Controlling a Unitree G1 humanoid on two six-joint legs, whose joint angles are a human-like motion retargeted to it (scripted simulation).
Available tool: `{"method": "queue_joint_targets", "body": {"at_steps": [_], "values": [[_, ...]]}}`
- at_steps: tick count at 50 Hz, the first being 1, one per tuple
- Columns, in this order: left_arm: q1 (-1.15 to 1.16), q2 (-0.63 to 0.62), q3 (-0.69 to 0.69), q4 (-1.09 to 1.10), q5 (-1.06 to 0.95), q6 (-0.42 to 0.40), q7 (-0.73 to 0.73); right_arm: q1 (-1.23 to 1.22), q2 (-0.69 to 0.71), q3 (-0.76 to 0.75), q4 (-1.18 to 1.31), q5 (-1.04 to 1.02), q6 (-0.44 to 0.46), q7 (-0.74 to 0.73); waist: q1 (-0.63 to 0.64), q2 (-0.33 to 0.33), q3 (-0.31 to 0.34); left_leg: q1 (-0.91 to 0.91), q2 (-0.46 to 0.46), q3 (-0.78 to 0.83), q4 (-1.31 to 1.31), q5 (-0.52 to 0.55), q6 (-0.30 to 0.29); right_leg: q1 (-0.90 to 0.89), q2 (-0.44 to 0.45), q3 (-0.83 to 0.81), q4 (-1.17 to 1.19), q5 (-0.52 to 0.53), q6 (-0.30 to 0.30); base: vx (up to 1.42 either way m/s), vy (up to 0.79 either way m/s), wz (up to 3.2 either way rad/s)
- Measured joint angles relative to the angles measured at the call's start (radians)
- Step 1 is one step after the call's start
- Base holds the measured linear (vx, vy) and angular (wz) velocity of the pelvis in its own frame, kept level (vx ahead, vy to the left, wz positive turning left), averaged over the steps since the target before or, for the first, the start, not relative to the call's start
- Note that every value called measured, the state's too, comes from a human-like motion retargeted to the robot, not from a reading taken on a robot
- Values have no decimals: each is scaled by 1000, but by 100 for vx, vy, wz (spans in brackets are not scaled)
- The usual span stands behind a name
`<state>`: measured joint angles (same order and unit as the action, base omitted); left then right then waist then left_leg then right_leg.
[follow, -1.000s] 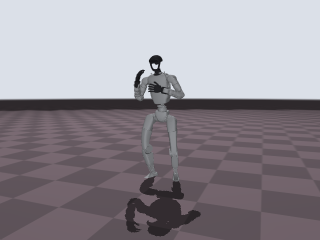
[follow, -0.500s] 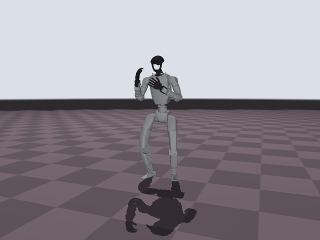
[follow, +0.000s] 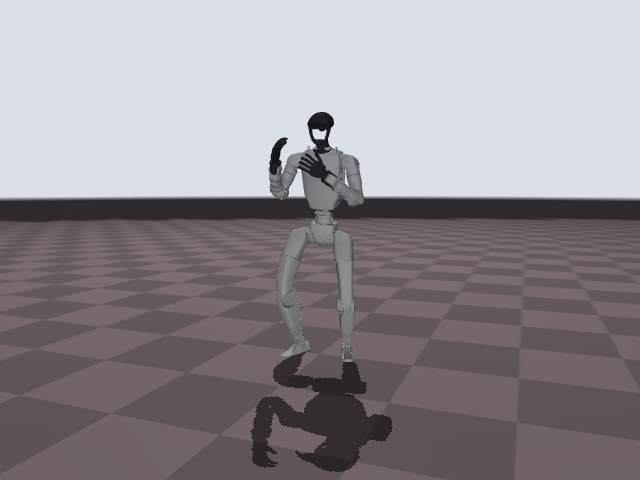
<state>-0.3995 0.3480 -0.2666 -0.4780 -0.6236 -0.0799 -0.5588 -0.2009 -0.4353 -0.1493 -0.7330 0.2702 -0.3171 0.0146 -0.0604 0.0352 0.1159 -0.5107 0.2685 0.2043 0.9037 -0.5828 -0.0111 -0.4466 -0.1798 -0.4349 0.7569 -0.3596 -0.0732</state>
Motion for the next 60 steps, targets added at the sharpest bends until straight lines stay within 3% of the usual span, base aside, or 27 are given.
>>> {"method": "queue_joint_targets", "body": {"at_steps": [15, 36, 50, 54, 60], "values": [[-63, 36, -7, 59, 23, -24, 18, -62, 6, 19, -48, -46, 31, 26, 14, -36, -14, 42, -42, -40, -129, 34, -19, 51, -6, -62, -61, 10, -5, -1, -4, 22], [-131, 87, 47, 38, 75, -44, 78, -170, -48, 26, -76, -41, 84, 78, 11, -2, -10, 22, -132, -132, -227, 95, -20, 13, -77, -133, -23, 27, -19, -5, -3, 29], [-101, 102, 79, 56, 86, -40, 74, -154, -63, -43, 14, -77, 102, 57, 3, -26, -48, 45, -219, -129, -384, 206, 26, -84, -158, -84, 31, 174, -18, -12, 7, 9], [-106, 113, 80, 59, 88, -49, 77, -162, -61, -54, 36, -89, 97, 44, -11, -49, -67, 45, -242, -126, -442, 258, 29, -134, -160, -47, 31, 224, 12, -11, 6, 5], [-109, 116, 74, 62, 110, -65, 86, -164, -46, -49, 64, -114, 94, 36, -35, -90, -100, 14, -277, -138, -461, 308, 31, -202, -108, 84, 22, 214, 114, -8, 0, 18]]}}
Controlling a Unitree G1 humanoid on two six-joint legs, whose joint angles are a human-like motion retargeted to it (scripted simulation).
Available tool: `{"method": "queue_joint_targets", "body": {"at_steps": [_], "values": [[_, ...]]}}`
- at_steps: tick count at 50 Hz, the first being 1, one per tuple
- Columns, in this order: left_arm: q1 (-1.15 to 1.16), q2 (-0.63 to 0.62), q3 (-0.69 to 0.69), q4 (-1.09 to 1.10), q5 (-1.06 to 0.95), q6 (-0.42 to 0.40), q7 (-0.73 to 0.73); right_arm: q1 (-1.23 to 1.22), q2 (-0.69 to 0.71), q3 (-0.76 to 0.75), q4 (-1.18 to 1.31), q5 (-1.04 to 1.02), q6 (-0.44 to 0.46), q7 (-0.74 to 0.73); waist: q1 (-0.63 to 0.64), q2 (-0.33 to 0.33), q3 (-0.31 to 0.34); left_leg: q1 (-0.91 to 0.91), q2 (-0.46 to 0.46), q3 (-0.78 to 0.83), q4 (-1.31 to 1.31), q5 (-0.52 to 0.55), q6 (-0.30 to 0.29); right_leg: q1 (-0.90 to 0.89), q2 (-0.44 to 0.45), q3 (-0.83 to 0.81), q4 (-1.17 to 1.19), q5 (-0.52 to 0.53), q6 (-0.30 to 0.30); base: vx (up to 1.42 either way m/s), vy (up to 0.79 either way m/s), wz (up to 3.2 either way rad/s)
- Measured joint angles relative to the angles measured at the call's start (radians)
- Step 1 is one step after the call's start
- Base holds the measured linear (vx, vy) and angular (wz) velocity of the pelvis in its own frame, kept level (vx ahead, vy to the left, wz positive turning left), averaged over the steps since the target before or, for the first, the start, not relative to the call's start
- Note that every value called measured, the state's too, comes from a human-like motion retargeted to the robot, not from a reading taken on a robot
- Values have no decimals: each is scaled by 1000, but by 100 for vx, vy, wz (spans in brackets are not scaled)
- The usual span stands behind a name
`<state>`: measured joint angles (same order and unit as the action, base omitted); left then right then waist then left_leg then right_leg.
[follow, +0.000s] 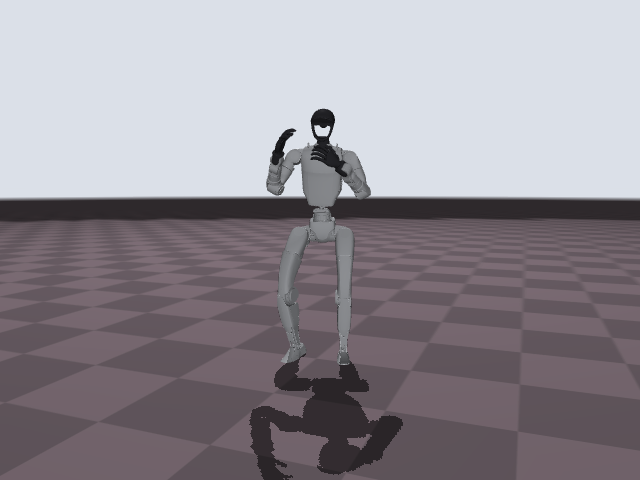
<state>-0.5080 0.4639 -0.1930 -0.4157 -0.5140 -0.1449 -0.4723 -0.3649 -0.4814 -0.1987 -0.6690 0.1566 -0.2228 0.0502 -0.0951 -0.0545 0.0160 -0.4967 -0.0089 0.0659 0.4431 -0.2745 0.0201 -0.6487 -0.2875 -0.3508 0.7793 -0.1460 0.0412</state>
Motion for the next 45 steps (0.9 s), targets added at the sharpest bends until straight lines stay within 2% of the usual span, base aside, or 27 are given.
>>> {"method": "queue_joint_targets", "body": {"at_steps": [10, 12, 14, 26, 45], "values": [[24, 29, 34, -14, 47, -13, 0, -40, 40, 50, -28, -87, 10, 29, -2, -44, -73, -1, -11, 16, -33, 22, -1, 15, 29, 77, -24, -95, 43, 2, -7, -11], [7, 40, 50, -18, 58, -7, -5, -76, 45, 70, -35, -117, 21, 30, 13, -17, -60, 119, 27, 18, -210, 85, -12, 105, 98, 64, -153, -73, 41, 9, -12, -52], [11, 34, 49, -26, 70, -5, -6, -73, 47, 74, -48, -134, 20, 35, 11, -26, -72, 118, 17, 25, -202, 92, -11, 104, 87, 74, -147, -87, 46, 1, -10, -12], [42, 23, 100, -7, 128, 10, 21, -86, 61, 104, -91, -242, 21, 23, 16, -15, -130, 136, 32, 43, -166, 63, -13, 156, 117, 108, -211, -128, 48, 3, -4, -6], [106, -9, 151, 32, 164, -6, 91, -97, 49, 116, -87, -372, 11, -45, 55, 40, -146, 161, 72, 54, -62, 6, -17, 254, 167, 127, -291, -119, 51, 0, 0, 0]]}}
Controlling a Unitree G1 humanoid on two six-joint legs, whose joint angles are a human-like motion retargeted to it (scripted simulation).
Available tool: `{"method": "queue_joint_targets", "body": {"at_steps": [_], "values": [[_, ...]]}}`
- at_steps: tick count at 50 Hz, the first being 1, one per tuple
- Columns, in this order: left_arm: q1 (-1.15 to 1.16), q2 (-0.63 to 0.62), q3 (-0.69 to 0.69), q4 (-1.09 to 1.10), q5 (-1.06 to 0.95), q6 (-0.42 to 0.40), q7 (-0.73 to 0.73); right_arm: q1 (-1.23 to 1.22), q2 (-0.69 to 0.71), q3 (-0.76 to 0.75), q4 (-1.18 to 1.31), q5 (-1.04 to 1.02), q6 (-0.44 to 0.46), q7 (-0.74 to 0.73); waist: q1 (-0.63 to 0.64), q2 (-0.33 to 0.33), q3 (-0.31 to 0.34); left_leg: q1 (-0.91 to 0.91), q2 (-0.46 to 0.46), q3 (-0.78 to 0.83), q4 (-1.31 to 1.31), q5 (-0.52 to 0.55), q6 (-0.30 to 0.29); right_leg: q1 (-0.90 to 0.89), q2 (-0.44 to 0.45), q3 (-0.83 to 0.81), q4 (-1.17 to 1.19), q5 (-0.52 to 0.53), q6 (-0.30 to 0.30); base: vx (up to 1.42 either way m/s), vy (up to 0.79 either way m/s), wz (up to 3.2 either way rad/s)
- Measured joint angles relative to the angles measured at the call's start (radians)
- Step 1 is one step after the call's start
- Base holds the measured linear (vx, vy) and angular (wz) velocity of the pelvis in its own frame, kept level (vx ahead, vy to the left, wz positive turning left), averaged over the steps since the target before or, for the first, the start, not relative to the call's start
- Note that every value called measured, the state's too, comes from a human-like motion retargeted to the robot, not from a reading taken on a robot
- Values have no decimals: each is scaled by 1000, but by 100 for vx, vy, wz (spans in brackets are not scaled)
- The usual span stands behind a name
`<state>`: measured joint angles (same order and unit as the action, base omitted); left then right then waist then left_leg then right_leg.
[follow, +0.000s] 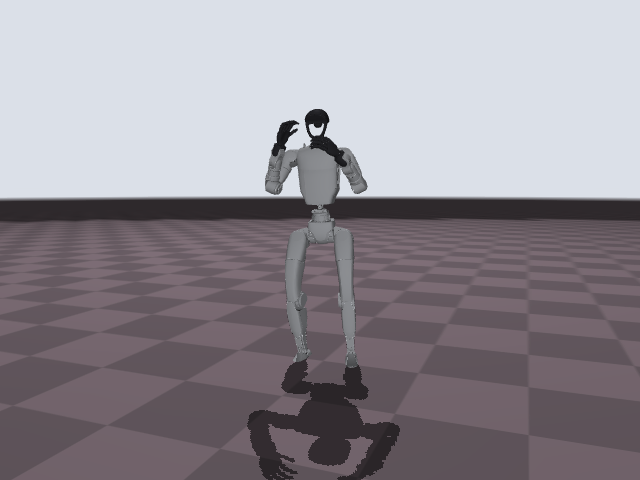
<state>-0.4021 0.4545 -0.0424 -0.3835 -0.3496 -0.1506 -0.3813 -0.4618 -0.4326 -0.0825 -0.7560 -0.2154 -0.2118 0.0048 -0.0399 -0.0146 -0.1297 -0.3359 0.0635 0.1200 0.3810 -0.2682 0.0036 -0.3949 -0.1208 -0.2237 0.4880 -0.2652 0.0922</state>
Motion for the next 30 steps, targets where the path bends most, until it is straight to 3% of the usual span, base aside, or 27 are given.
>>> {"method": "queue_joint_targets", "body": {"at_steps": [30], "values": [[-14, -46, 49, 50, 67, -25, 143, -14, -3, -3, 30, -68, -1, -71, 18, 27, 12, 28, 16, -14, 27, -3, 15, 60, 33, 31, -52, 17, -5, 0, 0, 0]]}}
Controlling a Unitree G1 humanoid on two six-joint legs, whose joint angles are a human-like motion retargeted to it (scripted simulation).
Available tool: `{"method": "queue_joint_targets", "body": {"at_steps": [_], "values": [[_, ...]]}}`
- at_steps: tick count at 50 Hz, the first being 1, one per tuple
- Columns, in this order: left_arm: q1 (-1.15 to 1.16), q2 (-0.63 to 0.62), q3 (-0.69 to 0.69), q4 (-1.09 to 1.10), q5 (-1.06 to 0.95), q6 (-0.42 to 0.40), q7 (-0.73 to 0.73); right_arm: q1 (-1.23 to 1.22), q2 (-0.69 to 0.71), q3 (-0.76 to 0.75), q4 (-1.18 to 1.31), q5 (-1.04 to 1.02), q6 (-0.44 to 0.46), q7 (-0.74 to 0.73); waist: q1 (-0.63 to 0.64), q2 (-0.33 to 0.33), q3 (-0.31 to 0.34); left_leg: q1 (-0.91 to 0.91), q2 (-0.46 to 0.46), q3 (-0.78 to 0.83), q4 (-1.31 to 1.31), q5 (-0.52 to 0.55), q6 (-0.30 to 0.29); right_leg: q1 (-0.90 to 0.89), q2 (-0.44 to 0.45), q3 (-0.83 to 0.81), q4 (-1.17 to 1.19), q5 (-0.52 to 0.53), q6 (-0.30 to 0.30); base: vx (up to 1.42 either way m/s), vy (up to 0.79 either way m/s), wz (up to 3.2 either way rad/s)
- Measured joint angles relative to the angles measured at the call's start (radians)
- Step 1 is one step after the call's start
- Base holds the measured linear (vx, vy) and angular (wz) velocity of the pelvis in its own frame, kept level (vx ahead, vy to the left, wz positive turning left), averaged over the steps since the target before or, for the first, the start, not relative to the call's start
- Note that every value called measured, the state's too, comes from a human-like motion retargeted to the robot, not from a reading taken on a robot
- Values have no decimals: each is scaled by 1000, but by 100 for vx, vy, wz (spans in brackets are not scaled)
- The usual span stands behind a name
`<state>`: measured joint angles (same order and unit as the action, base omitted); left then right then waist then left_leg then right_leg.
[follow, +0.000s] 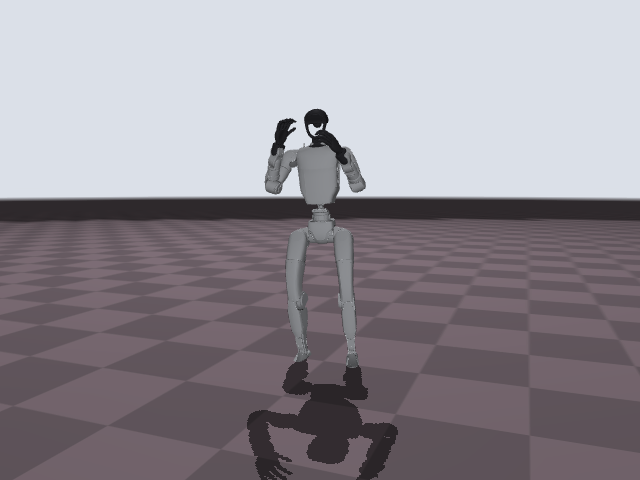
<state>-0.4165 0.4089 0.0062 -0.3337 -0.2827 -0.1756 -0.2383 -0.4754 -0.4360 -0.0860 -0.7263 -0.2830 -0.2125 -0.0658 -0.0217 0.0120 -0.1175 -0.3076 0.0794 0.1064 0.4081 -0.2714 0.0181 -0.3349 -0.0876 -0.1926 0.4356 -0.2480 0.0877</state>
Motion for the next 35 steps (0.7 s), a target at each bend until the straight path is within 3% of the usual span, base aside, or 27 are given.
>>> {"method": "queue_joint_targets", "body": {"at_steps": [17, 35], "values": [[-32, 4, -19, 32, 109, 1, 6, 59, -8, -57, 26, -55, 7, -31, 34, -22, 22, -1, 19, -38, 55, -18, -6, 44, 24, -11, -10, -8, -17, 0, 0, 0], [-27, 13, -17, 51, 183, 24, 31, 149, -40, -88, 28, -12, 21, 44, 77, -19, 34, -17, 33, -62, 123, -48, -18, 68, 38, -23, -1, -34, -34, 0, 0, 0]]}}
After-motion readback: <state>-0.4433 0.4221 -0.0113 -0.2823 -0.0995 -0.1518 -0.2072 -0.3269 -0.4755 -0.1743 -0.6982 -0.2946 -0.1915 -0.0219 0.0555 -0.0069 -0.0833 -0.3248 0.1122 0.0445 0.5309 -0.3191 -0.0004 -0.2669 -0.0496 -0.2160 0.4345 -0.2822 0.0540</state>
